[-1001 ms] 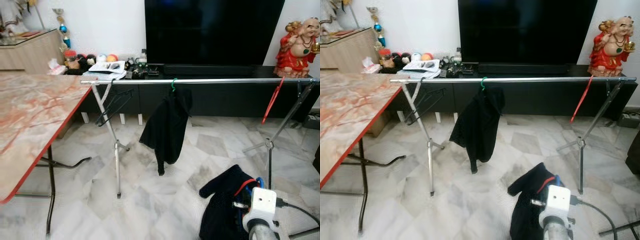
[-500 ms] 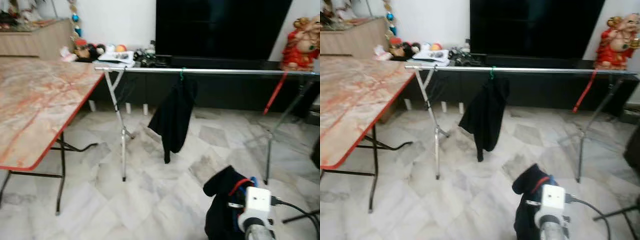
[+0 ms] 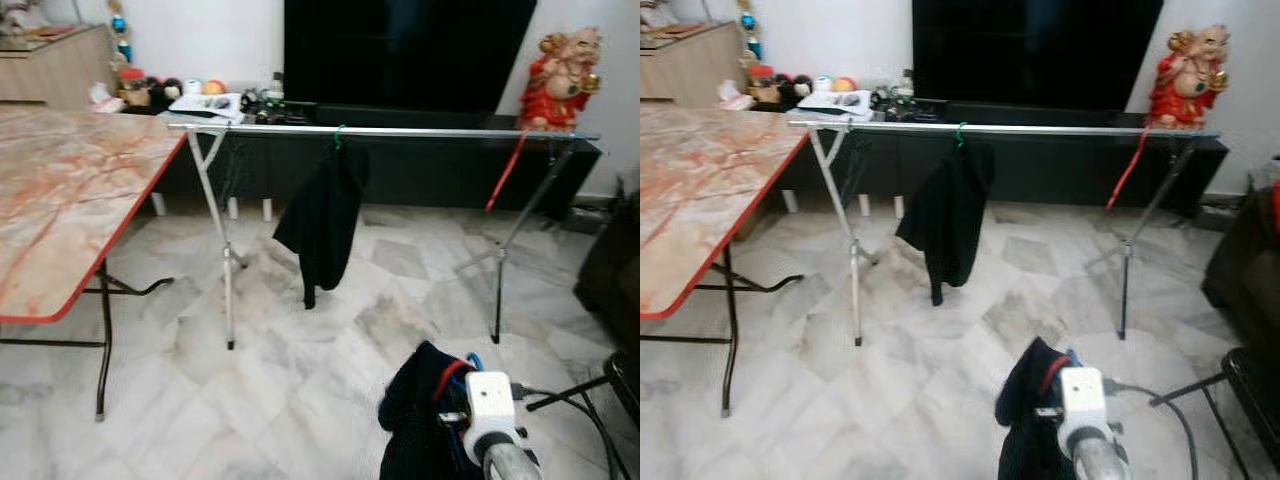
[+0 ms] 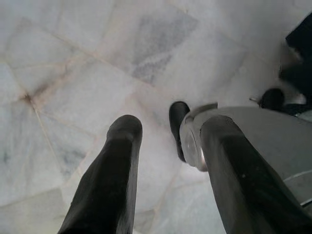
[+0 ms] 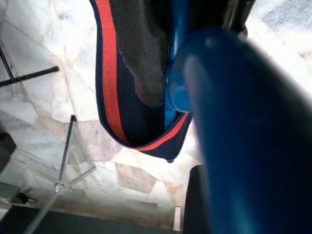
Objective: Hang hanger
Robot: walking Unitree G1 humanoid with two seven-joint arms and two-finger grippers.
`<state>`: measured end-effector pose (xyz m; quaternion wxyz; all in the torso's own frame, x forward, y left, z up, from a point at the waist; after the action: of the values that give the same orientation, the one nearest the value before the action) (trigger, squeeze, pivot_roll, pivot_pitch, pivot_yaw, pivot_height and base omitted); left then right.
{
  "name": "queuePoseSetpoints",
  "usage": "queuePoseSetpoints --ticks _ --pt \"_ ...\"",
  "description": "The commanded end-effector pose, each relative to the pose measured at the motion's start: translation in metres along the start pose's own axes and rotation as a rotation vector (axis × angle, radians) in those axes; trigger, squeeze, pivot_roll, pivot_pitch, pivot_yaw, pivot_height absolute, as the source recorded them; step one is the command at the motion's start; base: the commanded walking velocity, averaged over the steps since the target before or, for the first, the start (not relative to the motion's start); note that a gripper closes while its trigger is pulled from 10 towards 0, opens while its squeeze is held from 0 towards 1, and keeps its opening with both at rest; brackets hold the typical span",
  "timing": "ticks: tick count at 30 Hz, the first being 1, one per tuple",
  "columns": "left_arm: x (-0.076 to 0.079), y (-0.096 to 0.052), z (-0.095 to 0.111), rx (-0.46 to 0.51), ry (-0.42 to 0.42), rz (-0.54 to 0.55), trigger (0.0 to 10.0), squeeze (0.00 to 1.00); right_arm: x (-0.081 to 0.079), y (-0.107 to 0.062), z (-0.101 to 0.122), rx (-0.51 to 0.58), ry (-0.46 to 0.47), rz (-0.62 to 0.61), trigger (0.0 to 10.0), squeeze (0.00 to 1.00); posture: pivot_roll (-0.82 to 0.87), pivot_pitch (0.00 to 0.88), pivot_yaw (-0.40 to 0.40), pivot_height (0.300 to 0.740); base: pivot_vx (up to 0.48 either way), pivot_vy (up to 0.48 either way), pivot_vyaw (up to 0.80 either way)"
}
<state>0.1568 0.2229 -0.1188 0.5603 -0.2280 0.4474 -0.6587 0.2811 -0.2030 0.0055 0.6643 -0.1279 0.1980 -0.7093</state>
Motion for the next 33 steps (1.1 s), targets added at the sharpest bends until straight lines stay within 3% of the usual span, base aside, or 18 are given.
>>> queuePoseSetpoints --ticks 1,5,9,13,16,17,19,21,22,24,28,33 --pt "-0.003 0.0 -0.002 -0.008 0.009 0.009 10.0 0.0 0.003 0.003 0.009 0.021 -0.009 0.003 10.0 0.0 0.12 0.015 -0.021 0.74 0.0 0.0 0.0" --pt "-0.006 -0.001 0.001 0.006 0.014 0.012 10.0 0.0 0.0 0.003 0.008 0.013 -0.015 0.035 10.0 0.0 0.12 0.017 -0.017 0.74 0.0 0.0 0.0" --pt "-0.016 0.002 0.025 0.095 0.044 0.03 10.0 0.0 -0.011 0.008 0.007 -0.034 -0.133 0.158 10.0 0.0 0.12 0.021 -0.017 0.74 0.0 0.0 0.0" --pt "-0.024 0.003 0.066 0.241 0.177 0.024 10.0 0.0 -0.027 0.013 0.009 -0.091 -0.31 0.359 10.0 0.0 0.12 0.022 -0.022 0.74 0.0 0.0 0.0" --pt "-0.026 0.002 0.083 0.304 0.24 0.02 10.0 0.0 -0.029 0.015 0.009 -0.118 -0.368 0.417 10.0 0.0 0.12 0.022 -0.023 0.74 0.0 0.0 0.0" --pt "-0.027 0.0 0.101 0.365 0.312 0.007 10.0 0.0 -0.029 0.016 0.011 -0.138 -0.42 0.467 10.0 0.0 0.13 0.026 -0.028 0.74 0.0 0.0 0.0" --pt "-0.026 -0.001 0.112 0.408 0.353 -0.006 10.0 0.0 -0.03 0.016 0.012 -0.152 -0.45 0.5 10.0 0.0 0.13 0.025 -0.03 0.74 0.0 0.0 0.0" --pt "-0.021 -0.004 0.13 0.476 0.445 -0.037 10.0 0.0 -0.034 0.014 0.014 -0.176 -0.504 0.594 10.0 0.0 0.13 0.025 -0.032 0.74 0.0 0.0 0.0" --pt "-0.021 -0.004 0.13 0.476 0.445 -0.037 10.0 0.0 -0.034 0.014 0.014 -0.176 -0.504 0.594 10.0 0.0 0.13 0.025 -0.032 0.74 0.0 0.0 0.0" --pt "-0.008 -0.008 0.15 0.552 0.581 -0.099 10.0 0.0 -0.041 0.01 0.017 -0.208 -0.552 0.707 10.0 0.0 0.13 0.032 -0.04 0.74 0.0 0.0 0.0" --pt "0.002 -0.012 0.164 0.603 0.661 -0.156 10.0 0.0 -0.049 0.007 0.018 -0.221 -0.581 0.802 10.0 0.0 0.13 0.032 -0.044 0.74 0.0 0.0 0.0" --pt "0.016 -0.016 0.178 0.653 0.693 -0.236 10.0 0.0 -0.064 -0.001 0.024 -0.216 -0.588 0.934 10.0 0.0 0.13 0.032 -0.045 0.74 0.0 0.0 0.0"
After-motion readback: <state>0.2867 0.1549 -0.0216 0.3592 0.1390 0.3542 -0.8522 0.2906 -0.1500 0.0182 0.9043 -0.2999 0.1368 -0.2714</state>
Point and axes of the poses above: a point about 5 cm out from each wrist's last joint towards the gripper, its own y axis pointing out of the wrist towards the gripper, its own z axis along the axis of the wrist's last joint, x = y × z, the point moved 3 cm from there along y, pointing out of the wrist towards the gripper, and after that the axes turned 15 degrees about y, right-handed, at the moved point
